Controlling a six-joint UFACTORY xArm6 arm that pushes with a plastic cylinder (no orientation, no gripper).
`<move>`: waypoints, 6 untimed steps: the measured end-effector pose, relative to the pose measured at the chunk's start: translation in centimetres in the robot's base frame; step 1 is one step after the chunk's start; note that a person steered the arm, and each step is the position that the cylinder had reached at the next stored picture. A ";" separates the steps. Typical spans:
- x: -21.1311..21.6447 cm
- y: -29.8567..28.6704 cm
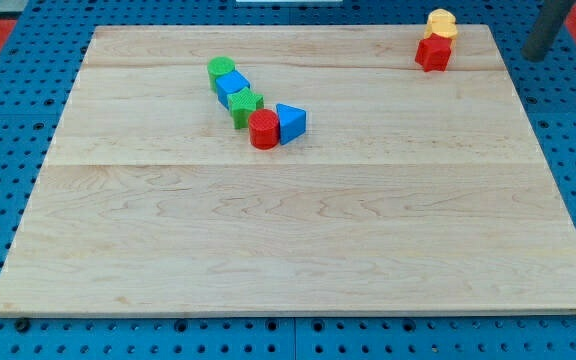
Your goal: Push the yellow heart towards the left a bit
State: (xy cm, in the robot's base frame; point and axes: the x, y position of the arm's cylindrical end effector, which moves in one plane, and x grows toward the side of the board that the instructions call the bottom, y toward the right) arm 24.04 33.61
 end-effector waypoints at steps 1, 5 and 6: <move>-4.5 0.0; -4.9 -6.1; -4.9 -9.2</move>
